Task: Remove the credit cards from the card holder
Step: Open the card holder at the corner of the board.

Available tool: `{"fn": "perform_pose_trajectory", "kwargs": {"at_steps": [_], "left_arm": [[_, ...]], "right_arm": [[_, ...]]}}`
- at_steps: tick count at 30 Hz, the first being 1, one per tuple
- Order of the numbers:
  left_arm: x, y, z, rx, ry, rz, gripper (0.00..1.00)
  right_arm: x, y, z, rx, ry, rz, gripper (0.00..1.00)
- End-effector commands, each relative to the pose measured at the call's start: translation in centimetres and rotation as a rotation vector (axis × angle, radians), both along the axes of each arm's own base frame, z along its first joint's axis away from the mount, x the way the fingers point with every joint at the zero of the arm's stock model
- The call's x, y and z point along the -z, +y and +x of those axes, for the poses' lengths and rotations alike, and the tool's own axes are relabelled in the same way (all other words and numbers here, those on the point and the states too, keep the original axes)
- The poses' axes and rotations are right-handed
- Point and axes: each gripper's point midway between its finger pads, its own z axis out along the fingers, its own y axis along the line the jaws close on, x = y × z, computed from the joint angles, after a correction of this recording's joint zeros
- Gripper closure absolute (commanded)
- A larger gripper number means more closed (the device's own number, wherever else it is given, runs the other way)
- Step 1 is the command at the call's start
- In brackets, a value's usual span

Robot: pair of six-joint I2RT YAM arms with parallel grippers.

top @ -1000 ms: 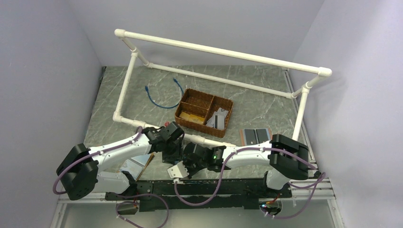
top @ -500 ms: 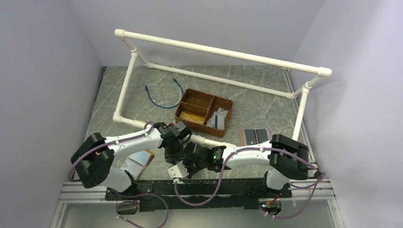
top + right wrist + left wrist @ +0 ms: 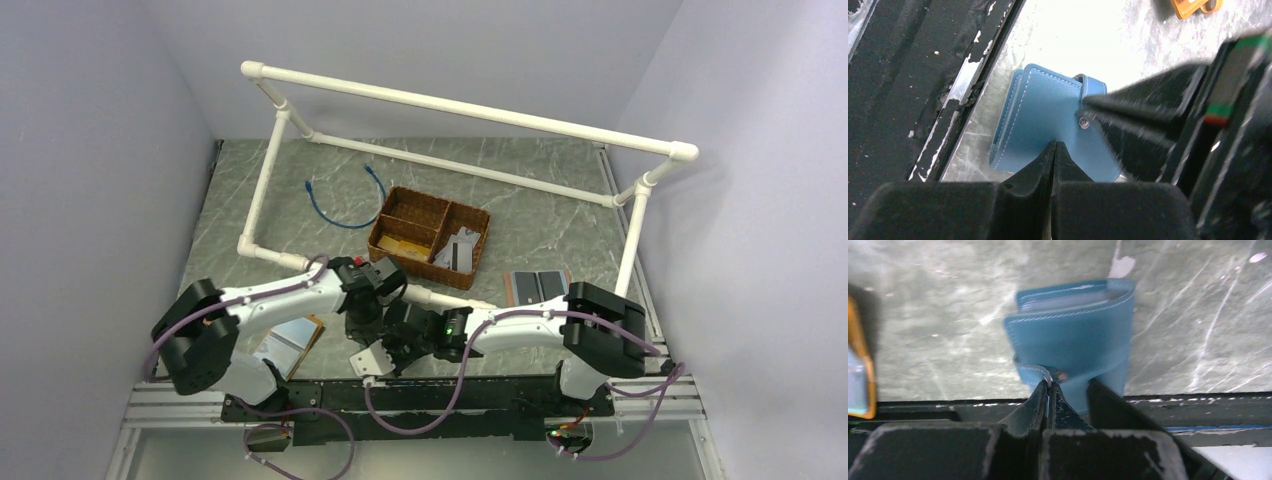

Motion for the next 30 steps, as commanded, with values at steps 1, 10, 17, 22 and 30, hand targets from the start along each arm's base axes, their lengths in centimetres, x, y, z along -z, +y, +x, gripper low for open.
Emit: {"fn": "perform_pose_trajectory", "kwargs": {"at_steps": [1, 10, 17, 22, 30], "left_arm": [[-1.6, 4.6, 0.1, -0.045, -0.096, 0.088, 1.00], [-2.5, 5.8, 0.3, -0.128, -0.122, -0.016, 1.00], [-1.9, 5.4, 1.4, -0.178, -0.151, -0.100, 1.00], [-3.4, 3.0, 3.8, -0.175, -0.259, -0.277, 1.00], [-5.2, -0.6, 5.2, -0.107, -0.332, -0.531, 1.00]], "right_arm": [[3.1, -2.3, 0.2, 0.044, 0.036, -0.135, 1.00], [3.7, -2.9, 0.6, 0.060, 0.043, -0.172, 1.00], [2.9, -4.2, 1.2, 0.065, 0.087, -0.164, 1.00], [1.5, -6.0, 1.9, 0.067, 0.125, -0.137, 1.00], [-0.1, -9.0, 0.5, 0.013, 0.213, -0.089, 1.00]]}}
